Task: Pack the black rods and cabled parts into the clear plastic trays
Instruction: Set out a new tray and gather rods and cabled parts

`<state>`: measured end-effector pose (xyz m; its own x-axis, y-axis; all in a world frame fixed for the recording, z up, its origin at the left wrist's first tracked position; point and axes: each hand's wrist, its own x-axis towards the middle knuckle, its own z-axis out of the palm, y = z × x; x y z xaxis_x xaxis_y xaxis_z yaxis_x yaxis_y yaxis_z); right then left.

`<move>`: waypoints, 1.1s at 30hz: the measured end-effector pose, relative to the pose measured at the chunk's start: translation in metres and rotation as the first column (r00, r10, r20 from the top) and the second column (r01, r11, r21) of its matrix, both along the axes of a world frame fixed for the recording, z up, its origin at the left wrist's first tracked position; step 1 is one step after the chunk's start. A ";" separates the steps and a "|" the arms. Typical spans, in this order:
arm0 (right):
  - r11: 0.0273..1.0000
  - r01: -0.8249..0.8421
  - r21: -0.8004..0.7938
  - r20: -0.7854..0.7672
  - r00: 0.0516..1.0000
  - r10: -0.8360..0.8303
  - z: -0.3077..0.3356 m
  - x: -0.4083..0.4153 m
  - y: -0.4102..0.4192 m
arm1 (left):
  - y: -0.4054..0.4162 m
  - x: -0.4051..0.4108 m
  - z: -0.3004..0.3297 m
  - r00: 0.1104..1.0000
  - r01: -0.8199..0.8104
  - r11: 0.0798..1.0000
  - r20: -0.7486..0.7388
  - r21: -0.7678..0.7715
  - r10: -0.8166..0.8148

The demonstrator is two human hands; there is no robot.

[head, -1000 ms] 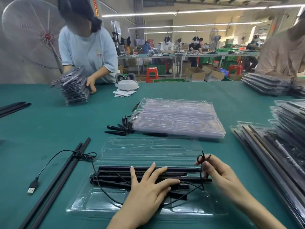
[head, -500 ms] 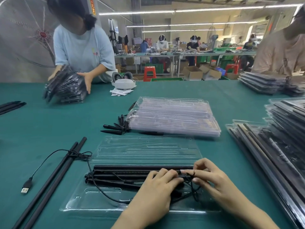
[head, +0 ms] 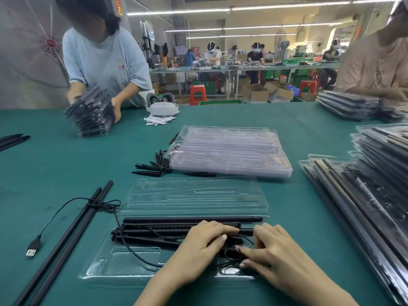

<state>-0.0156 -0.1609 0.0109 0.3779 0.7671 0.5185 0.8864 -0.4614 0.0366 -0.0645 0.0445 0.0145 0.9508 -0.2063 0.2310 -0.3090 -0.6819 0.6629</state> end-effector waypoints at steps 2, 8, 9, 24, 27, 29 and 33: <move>1.000 -0.012 0.015 0.044 0.999 0.011 -0.003 -0.002 0.004 | 0.000 -0.001 0.003 0.999 0.032 0.999 -0.016 -0.036 -0.032; 0.975 0.086 0.204 -0.163 0.985 -0.052 -0.006 -0.010 0.010 | -0.001 -0.006 0.004 0.996 -0.027 0.998 0.085 -0.062 0.032; 0.968 0.112 0.227 -0.201 0.977 -0.066 -0.006 -0.010 0.010 | -0.001 -0.007 0.003 0.993 -0.054 0.998 0.106 -0.020 0.056; 0.984 -0.103 0.145 0.079 0.993 0.092 -0.006 0.002 -0.012 | -0.013 -0.029 0.002 0.957 -0.098 0.877 0.286 0.470 -0.047; 0.993 -0.107 0.053 0.061 0.993 0.104 -0.004 0.004 -0.016 | -0.017 -0.030 0.006 0.963 -0.113 0.883 0.270 0.456 -0.017; 0.996 -0.092 -0.009 0.013 0.996 0.092 -0.004 0.005 -0.016 | -0.018 -0.035 0.008 0.980 -0.081 0.927 0.198 0.366 0.007; 0.996 -0.069 -0.061 -0.099 0.993 0.063 -0.004 0.005 -0.021 | -0.015 -0.037 0.009 0.982 -0.098 0.909 0.187 0.406 0.022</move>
<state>-0.0111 -0.1823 0.0066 0.3714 0.8226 0.4305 0.9157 -0.4013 -0.0232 -0.1018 0.0294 0.0240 0.9167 -0.2627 0.3009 -0.3435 -0.9030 0.2582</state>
